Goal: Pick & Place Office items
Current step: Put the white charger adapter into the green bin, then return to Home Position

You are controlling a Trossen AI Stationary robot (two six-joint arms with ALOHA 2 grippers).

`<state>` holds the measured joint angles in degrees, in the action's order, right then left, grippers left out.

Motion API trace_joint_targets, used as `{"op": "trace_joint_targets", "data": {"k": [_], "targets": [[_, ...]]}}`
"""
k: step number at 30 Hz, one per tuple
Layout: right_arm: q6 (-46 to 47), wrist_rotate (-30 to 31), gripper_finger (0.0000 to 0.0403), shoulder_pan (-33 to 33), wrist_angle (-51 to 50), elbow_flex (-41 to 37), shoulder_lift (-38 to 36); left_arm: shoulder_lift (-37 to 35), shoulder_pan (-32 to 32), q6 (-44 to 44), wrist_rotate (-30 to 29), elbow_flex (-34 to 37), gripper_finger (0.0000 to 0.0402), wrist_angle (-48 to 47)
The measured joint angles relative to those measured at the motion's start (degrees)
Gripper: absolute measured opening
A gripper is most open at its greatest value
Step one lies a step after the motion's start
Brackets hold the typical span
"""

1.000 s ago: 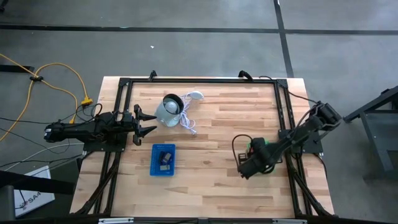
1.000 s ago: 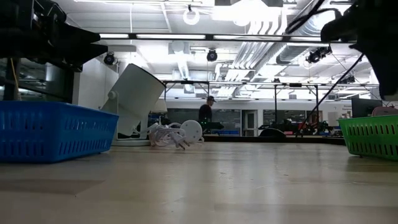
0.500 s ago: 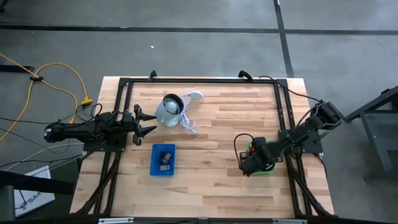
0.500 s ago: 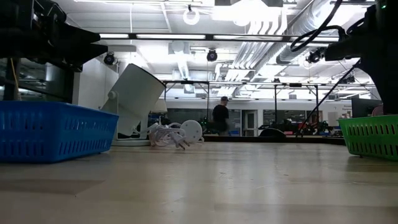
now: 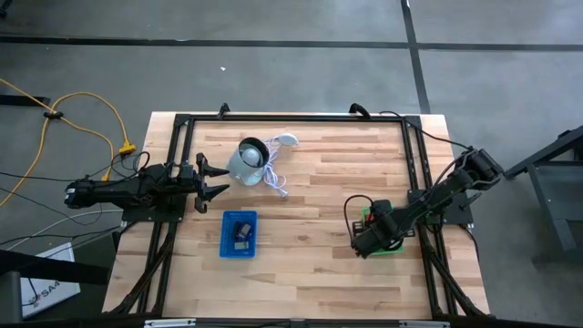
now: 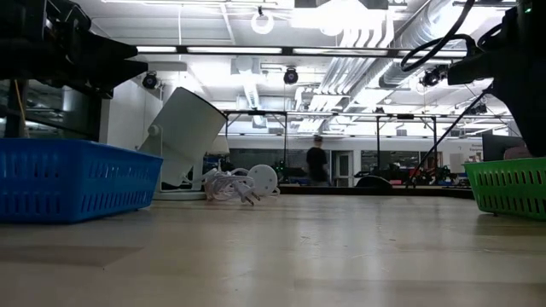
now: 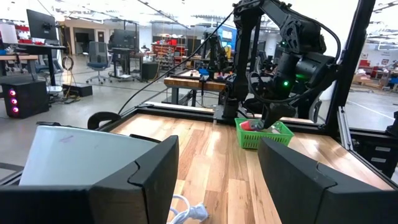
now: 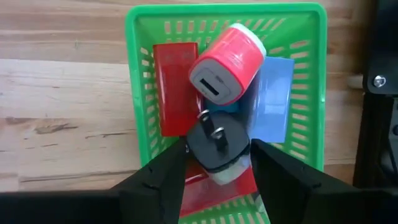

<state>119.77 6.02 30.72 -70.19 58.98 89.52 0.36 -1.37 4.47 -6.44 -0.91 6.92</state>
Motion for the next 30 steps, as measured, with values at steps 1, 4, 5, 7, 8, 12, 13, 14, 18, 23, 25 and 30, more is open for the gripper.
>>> {"op": "trace_joint_targets", "data": {"k": [1,4,5,7,8,12,13,14,18,23,25,30], "targets": [[0.0,0.0,0.0171,0.0,-0.02,0.02,0.0,0.0,-0.02,0.0,0.0,0.0,0.0212,0.02],[0.0,0.0,0.0179,0.0,-0.02,0.02,0.0,0.0,-0.01,0.0,-0.01,0.0,0.0212,0.0],[0.0,0.0,0.0181,0.0,-0.02,0.02,0.0,0.0,-0.02,0.0,0.0,0.0,0.0212,0.0],[0.0,0.0,0.0185,0.01,-0.02,0.02,0.0,0.0,-0.02,0.0,-0.01,0.0,0.0212,0.01],[0.0,0.0,0.0186,0.01,-0.02,0.02,0.0,0.0,-0.01,0.0,-0.01,0.0,0.0212,0.0],[0.02,0.0,0.0187,0.0,-0.04,0.02,0.0,0.0,0.0,0.02,0.0,0.0,0.0212,0.0],[0.13,-0.01,0.0187,0.0,-0.04,0.02,0.0,0.0,0.0,0.02,0.0,0.0,0.0212,0.0],[0.32,-0.01,0.0188,0.01,-0.04,0.02,0.0,0.0,-0.02,0.0,-0.01,0.0,0.0212,0.0],[0.62,-0.21,0.0188,0.01,-0.05,0.04,-0.02,0.0,0.0,0.02,0.0,0.0,0.0212,0.01],[2.09,-1.21,0.0188,0.02,-0.43,0.07,-2.15,0.0,0.0,0.0,-0.01,0.0,0.0212,0.01],[2.16,-1.26,0.0188,0.02,-0.4,0.07,-3.53,0.0,-0.01,0.0,-0.01,0.0,0.0212,0.0],[2.19,0.39,0.0188,0.02,-0.03,0.07,-7.37,0.0,0.0,0.0,0.0,0.0,0.0212,0.0]]}}
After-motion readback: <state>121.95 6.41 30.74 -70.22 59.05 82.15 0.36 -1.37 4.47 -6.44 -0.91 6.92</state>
